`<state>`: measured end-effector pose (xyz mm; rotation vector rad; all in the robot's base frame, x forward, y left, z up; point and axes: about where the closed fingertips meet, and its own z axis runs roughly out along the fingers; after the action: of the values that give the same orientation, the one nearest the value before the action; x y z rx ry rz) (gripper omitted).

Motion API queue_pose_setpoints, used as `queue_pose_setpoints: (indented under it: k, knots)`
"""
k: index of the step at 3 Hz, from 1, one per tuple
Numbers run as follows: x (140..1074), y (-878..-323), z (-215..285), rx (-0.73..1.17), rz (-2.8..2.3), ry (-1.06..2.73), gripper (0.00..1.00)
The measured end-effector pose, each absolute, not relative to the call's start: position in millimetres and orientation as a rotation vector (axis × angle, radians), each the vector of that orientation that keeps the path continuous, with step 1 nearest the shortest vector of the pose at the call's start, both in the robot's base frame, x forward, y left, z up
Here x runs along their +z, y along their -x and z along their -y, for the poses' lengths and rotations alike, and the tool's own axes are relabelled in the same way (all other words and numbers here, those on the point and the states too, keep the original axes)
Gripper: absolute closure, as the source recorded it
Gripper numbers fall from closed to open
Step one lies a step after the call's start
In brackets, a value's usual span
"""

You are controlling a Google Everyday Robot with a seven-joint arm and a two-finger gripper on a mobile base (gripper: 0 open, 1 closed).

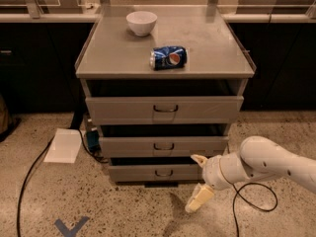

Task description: Open bottom drawer

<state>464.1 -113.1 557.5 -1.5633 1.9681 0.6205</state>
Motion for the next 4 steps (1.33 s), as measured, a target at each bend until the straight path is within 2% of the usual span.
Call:
queue_pose_setpoints:
  k: [1,2,4]
  knots:
    - [513,-478,111,0.719,-1.972,1.525,0.00]
    - [513,-478,111,0.719,-1.972,1.525,0.00]
    - [447,-473,120,0.803,-1.896,1.425,0.00]
